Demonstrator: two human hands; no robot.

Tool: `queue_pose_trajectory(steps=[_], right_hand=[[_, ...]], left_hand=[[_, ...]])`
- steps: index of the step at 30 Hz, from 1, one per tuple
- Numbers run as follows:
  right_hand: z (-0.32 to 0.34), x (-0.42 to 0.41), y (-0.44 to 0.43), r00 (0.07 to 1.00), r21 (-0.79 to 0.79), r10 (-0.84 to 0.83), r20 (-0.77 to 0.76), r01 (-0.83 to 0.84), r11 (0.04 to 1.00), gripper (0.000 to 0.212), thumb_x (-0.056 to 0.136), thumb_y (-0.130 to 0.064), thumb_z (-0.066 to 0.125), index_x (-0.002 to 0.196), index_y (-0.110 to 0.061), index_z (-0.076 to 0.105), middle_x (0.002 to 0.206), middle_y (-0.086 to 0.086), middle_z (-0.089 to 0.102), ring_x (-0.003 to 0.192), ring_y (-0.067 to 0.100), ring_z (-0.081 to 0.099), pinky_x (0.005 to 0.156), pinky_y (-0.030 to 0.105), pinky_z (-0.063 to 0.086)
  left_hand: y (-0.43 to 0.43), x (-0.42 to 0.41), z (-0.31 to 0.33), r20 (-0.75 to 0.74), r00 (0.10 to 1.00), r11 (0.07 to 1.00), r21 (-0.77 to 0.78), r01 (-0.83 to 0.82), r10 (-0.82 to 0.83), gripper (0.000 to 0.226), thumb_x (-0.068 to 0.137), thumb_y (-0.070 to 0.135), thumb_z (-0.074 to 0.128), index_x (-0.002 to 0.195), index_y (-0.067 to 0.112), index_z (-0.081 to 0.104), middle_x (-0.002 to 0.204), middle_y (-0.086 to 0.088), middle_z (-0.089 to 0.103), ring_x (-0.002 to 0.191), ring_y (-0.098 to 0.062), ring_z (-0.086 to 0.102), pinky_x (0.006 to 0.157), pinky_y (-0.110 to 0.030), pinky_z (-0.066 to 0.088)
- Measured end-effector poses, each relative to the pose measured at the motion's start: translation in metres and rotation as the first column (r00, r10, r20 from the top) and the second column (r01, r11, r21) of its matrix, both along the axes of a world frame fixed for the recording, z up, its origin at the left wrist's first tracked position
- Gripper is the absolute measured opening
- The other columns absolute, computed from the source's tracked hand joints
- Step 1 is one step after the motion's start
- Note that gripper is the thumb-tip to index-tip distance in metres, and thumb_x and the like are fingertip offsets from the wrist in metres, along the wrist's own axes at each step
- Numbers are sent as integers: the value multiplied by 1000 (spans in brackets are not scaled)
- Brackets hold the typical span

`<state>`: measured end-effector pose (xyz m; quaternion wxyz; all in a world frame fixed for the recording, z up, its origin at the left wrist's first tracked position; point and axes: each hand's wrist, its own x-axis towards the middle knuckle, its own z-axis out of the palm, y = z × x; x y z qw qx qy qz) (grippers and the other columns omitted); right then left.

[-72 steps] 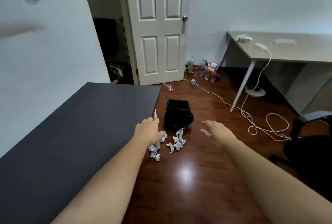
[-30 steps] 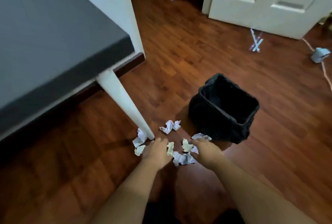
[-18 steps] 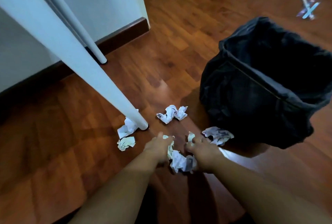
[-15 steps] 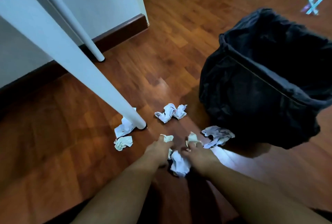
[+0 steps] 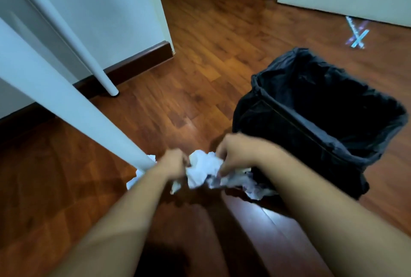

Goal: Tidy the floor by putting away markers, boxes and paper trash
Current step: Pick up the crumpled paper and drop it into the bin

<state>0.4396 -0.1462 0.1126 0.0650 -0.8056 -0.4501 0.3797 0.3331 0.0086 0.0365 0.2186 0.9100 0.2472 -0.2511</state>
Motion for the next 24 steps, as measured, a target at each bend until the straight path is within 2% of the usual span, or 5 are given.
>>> queue_pose_trajectory(steps=[4,10,14,18,24], right_hand=[[136,50,-30,976,267,-216,38,198,943,23,69,-39,78,79,-19,72,61,-8,66,54,2,55,49,12,39],[202,90,-110,855,390,-426,-296,515,763,25,57,-20,76,76,-4,71,70,10,71,55,6,63,60,14,56],[172,118,-132,774,229,-633,-35,622,749,20,67,-21,82,73,-8,69,56,2,65,48,7,59,48,15,48],[118,119,-124,751,-18,-656,79,659,752,52,67,-20,85,112,-8,63,107,16,64,83,28,66,69,37,59],[146,104,-100,778,321,-616,129,555,768,11,76,-16,77,82,-14,68,85,12,73,66,26,71,65,39,61]], left_hand=[[3,53,129,366,931,999,39,-9,-6,21,77,11,74,68,24,60,76,-4,65,75,-12,59,53,-21,30],[-45,97,225,812,580,992,-121,42,74,20,67,21,79,68,35,65,74,13,65,61,3,56,54,-3,36],[-91,133,226,815,579,990,-64,123,-19,18,70,23,78,86,29,73,82,11,65,66,-1,56,58,-5,37],[-109,145,186,576,780,952,-11,306,-244,47,74,26,78,117,35,64,121,4,64,108,-14,59,92,-22,47],[-67,131,192,819,571,994,-99,39,60,27,73,15,66,96,30,70,101,10,69,88,-7,65,82,-19,50]])
